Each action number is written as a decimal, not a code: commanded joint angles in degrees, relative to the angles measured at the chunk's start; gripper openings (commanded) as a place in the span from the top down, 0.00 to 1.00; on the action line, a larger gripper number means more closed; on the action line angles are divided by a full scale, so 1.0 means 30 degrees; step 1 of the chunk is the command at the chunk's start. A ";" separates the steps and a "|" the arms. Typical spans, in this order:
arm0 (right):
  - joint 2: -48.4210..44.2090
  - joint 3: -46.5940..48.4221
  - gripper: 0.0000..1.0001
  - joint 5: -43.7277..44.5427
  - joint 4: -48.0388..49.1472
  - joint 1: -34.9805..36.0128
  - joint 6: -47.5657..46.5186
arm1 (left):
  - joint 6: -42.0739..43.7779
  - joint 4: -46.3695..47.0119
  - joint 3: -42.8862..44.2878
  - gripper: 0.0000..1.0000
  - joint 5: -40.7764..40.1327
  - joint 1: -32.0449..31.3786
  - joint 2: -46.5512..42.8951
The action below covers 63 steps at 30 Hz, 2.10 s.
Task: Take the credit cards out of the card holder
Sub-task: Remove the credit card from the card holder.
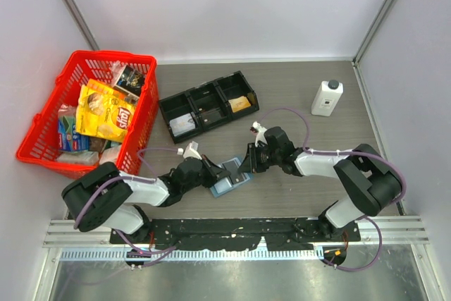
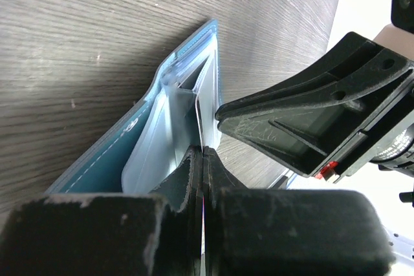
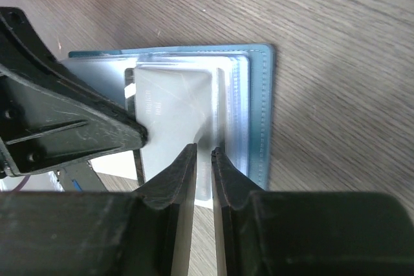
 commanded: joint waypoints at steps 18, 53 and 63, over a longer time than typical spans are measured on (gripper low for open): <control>-0.0667 0.0483 0.79 -0.0164 -0.1761 -0.0315 -0.0487 | -0.0027 -0.0757 -0.0284 1.00 0.0509 0.0251 -0.1009; 0.1967 -0.0394 0.99 -0.0929 0.0730 -0.0490 0.0539 | -0.0232 0.1759 -0.1073 0.92 0.0889 0.0485 -0.0306; 0.2260 -0.0453 0.99 -0.0782 0.0525 -0.0549 0.0334 | 0.0060 0.6155 -0.1865 0.89 0.1387 0.0485 0.0749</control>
